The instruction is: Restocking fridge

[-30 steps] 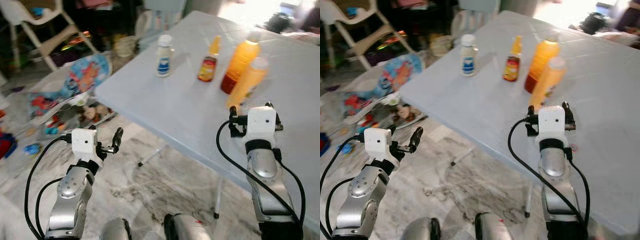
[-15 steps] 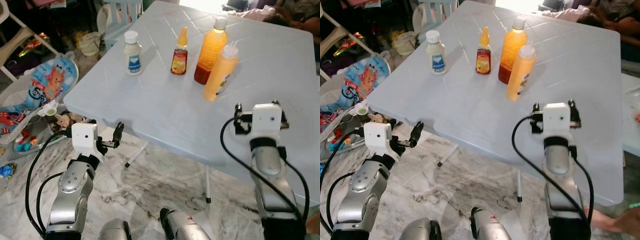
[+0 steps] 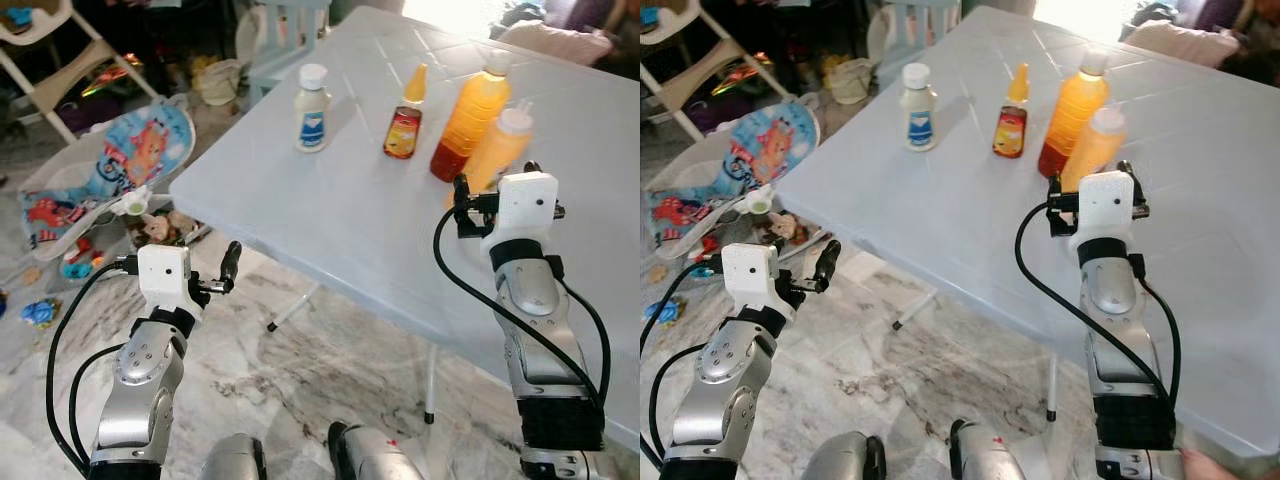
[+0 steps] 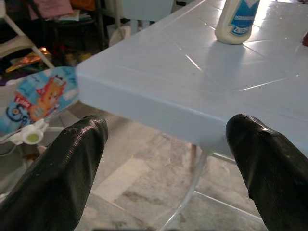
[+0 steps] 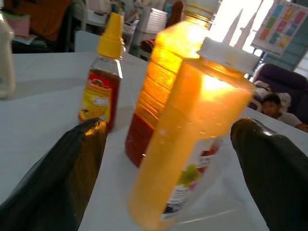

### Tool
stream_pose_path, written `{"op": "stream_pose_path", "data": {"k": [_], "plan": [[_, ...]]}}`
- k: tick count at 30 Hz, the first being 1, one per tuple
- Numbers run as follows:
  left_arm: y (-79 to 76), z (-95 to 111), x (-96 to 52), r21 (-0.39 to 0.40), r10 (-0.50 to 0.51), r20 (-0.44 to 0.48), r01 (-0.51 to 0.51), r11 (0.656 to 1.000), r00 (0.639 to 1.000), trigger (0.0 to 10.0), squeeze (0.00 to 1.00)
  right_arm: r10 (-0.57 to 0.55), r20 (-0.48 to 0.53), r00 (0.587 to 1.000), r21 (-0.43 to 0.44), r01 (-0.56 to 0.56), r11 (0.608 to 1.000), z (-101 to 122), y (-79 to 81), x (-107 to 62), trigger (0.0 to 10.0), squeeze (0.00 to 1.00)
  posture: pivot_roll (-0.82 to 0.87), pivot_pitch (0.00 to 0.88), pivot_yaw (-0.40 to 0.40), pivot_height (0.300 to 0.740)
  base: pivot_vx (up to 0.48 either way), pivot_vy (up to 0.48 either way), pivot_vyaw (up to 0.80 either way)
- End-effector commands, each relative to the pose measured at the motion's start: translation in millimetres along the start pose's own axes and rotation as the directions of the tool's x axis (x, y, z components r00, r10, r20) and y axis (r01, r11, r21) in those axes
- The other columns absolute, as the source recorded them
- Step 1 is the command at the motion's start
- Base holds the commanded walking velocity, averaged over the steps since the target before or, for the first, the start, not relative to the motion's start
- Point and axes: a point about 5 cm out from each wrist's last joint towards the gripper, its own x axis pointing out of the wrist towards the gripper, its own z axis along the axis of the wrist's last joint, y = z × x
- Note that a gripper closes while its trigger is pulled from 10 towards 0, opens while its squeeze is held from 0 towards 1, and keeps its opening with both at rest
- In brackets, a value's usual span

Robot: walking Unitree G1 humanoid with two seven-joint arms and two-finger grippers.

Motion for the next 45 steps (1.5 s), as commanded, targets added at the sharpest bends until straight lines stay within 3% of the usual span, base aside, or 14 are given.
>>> {"op": "stream_pose_path", "data": {"k": [1,14,32,45], "plan": [[0.8,-1.2,0.1,0.011,0.007,-0.007,-0.006,1.000,1.000,10.0,0.00,0.001,0.005,1.000,0.003,-0.001,1.000,0.2,-2.5,1.2,10.0,0.00,-0.03,0.138,-0.002,0.740,0.000,0.000,0.00],[-3.1,-2.0,-1.3,0.005,-0.013,-0.010,0.013,1.000,1.000,10.0,0.00,-0.072,0.047,0.996,0.001,0.072,0.997,6.5,-12.0,16.7,10.0,0.00,-0.02,0.148,0.003,0.740,0.000,0.000,0.00],[1.1,-0.6,-3.9,0.028,-0.021,-0.024,0.021,0.999,0.999,10.0,0.00,-0.169,0.053,0.984,-0.002,0.170,0.985,3.0,-22.0,19.0,10.0,0.00,0.00,0.173,0.030,0.740,0.000,0.000,0.00],[3.6,1.2,-5.2,0.048,-0.030,-0.035,0.032,0.998,0.999,10.0,0.00,-0.212,0.076,0.974,-0.012,0.213,0.977,6.3,-31.0,30.4,10.0,0.00,0.02,0.185,0.049,0.740,0.000,0.000,0.00]]}}
